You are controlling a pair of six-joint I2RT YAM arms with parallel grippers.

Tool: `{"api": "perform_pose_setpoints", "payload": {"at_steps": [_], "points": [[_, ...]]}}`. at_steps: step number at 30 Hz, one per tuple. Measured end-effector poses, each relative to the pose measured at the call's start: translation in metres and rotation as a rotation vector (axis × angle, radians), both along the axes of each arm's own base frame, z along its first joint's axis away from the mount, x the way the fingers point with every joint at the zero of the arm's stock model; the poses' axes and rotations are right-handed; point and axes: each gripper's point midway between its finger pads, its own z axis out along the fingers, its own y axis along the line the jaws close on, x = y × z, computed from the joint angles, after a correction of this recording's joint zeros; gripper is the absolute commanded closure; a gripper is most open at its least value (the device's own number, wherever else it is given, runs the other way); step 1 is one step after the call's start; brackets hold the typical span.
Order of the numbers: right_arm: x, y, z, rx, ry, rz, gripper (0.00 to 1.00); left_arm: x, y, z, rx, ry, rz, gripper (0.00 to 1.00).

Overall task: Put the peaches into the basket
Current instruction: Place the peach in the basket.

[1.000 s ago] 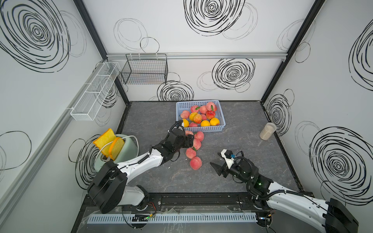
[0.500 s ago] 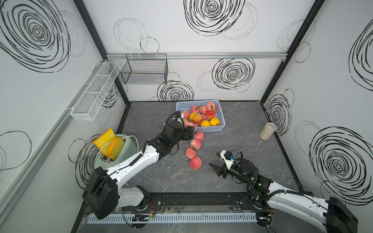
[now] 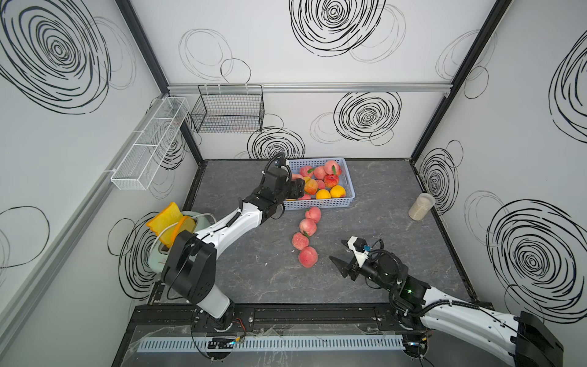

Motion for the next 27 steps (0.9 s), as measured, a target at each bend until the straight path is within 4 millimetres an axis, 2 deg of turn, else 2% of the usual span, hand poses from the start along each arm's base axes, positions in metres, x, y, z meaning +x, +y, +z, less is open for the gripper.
{"api": "perform_pose_setpoints", "payload": {"at_steps": [10, 15, 21, 27], "points": [[0.000, 0.000, -0.002, -0.006, 0.004, -0.002, 0.23, 0.069, 0.004, -0.048, 0.055, 0.037, 0.035, 0.22], [0.000, 0.001, -0.006, -0.018, 0.012, -0.001, 0.23, 0.098, -0.003, -0.065, 0.076, 0.036, 0.031, 0.22], [0.000, 0.002, -0.007, -0.022, 0.015, 0.002, 0.23, 0.125, -0.009, -0.082, 0.088, 0.033, 0.031, 0.22], [-0.001, 0.002, -0.009, -0.028, 0.019, 0.004, 0.23, 0.142, -0.006, -0.099, 0.093, 0.048, 0.040, 0.19]]}}
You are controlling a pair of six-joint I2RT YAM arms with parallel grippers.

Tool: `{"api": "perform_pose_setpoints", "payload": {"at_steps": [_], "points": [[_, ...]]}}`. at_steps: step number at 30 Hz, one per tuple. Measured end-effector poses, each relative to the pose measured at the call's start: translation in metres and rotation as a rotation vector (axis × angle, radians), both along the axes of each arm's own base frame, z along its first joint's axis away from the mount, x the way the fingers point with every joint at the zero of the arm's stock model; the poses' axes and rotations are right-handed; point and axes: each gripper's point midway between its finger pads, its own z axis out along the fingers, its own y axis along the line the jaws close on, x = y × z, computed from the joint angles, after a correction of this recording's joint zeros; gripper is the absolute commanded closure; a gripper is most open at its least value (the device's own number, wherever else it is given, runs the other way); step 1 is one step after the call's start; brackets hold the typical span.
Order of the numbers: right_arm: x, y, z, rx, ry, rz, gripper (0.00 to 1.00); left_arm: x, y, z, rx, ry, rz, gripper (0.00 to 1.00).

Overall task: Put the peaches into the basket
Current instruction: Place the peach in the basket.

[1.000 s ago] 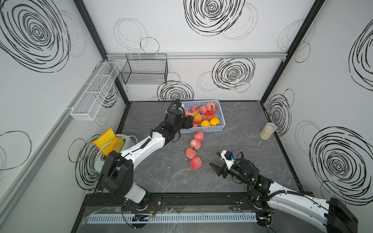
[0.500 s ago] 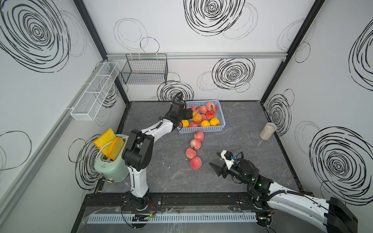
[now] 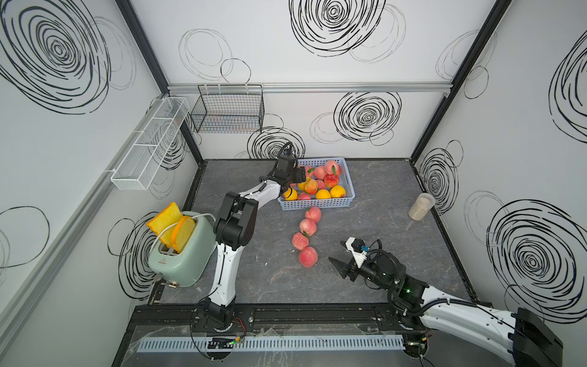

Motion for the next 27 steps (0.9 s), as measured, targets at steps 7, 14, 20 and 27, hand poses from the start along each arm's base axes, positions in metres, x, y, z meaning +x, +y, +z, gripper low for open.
{"api": "perform_pose_setpoints", "payload": {"at_steps": [7, 14, 20, 27], "points": [[0.000, 0.000, -0.002, -0.005, 0.003, 0.001, 0.23, 0.006, -0.003, -0.002, -0.001, -0.002, -0.006, 0.12], [0.000, 0.000, -0.002, -0.006, 0.002, -0.001, 0.23, 0.007, -0.004, 0.000, -0.004, -0.005, -0.008, 0.09], [-0.001, 0.001, -0.002, -0.006, 0.002, 0.003, 0.23, 0.008, -0.004, 0.001, -0.002, -0.009, -0.004, 0.09], [0.000, 0.000, 0.000, -0.003, -0.004, -0.001, 0.23, -0.005, 0.000, 0.002, 0.003, -0.001, -0.003, 0.10]]}}
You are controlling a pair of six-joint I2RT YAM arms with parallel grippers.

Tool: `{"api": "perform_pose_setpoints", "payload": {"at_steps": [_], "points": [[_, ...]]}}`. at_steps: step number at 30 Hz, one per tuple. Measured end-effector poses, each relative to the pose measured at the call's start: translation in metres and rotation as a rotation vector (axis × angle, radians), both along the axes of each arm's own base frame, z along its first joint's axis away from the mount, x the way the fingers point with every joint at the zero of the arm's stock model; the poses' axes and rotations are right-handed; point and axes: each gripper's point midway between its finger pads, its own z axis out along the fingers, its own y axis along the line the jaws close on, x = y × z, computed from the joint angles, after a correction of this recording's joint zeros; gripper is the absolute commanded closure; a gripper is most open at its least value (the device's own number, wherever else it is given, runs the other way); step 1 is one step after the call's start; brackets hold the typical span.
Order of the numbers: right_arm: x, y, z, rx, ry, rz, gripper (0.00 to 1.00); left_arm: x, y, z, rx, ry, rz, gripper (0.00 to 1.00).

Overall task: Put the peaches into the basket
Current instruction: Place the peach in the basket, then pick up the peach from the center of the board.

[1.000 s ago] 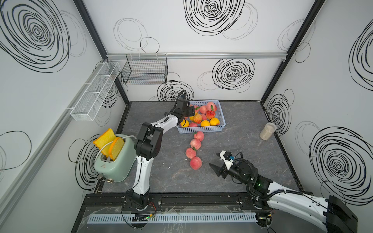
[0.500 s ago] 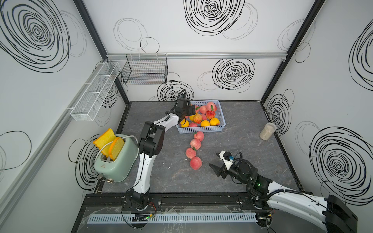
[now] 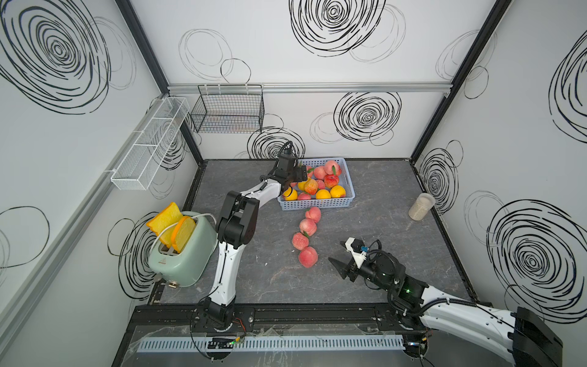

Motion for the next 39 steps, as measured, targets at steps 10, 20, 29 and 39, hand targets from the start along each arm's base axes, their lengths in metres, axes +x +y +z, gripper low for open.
{"api": "perform_pose_setpoints", "payload": {"at_steps": [10, 20, 29, 39], "points": [[0.001, -0.001, 0.003, 0.006, -0.008, -0.012, 0.22, -0.082, 0.019, 0.056, -0.020, -0.038, -0.019, 0.09], [0.008, -0.002, 0.004, 0.004, 0.011, -0.048, 0.20, -0.195, 0.042, 0.088, -0.071, -0.057, -0.088, 0.08], [0.011, 0.000, -0.002, -0.016, 0.080, -0.065, 0.14, -0.282, 0.016, 0.105, -0.053, -0.032, -0.385, 0.08], [0.006, 0.011, 0.002, -0.008, 0.333, -0.053, 0.11, -0.358, -0.012, 0.123, 0.020, -0.103, -0.705, 0.07]]}}
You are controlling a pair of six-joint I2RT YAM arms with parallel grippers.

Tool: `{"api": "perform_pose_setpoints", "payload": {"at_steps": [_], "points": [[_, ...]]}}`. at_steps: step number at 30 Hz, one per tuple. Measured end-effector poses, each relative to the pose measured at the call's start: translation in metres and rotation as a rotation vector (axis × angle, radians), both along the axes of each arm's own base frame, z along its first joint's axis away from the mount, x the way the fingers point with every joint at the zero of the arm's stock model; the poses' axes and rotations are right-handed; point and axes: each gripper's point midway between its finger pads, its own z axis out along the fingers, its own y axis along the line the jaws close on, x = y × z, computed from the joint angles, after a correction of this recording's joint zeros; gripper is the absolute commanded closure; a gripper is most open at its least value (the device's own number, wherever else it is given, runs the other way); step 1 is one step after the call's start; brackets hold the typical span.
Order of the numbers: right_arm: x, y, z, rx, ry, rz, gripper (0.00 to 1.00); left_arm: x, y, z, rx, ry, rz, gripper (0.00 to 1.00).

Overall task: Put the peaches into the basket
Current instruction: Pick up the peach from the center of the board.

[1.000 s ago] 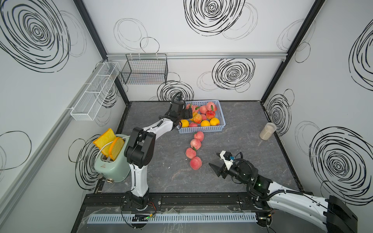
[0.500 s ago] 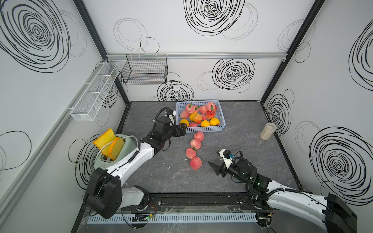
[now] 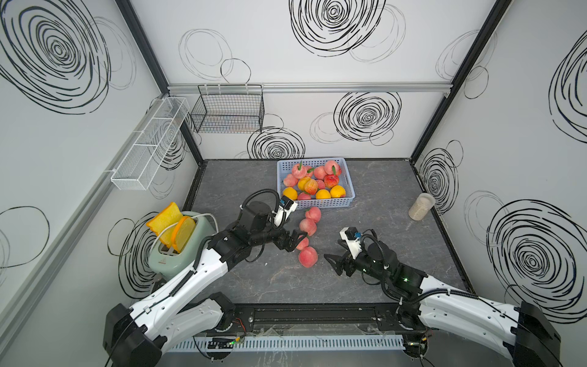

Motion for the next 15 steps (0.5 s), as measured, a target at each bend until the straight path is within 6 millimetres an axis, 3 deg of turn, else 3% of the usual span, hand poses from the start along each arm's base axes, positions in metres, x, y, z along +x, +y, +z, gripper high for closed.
{"api": "perform_pose_setpoints", "payload": {"at_steps": [5, 15], "points": [[-0.009, -0.001, -0.009, 0.023, 0.130, -0.004, 0.05, -0.018, -0.002, 0.017, -0.038, -0.048, -0.071, 0.07], [-0.012, 0.002, -0.031, -0.015, 0.340, -0.041, 0.02, -0.023, -0.001, 0.014, -0.044, -0.018, -0.096, 0.07]]}}
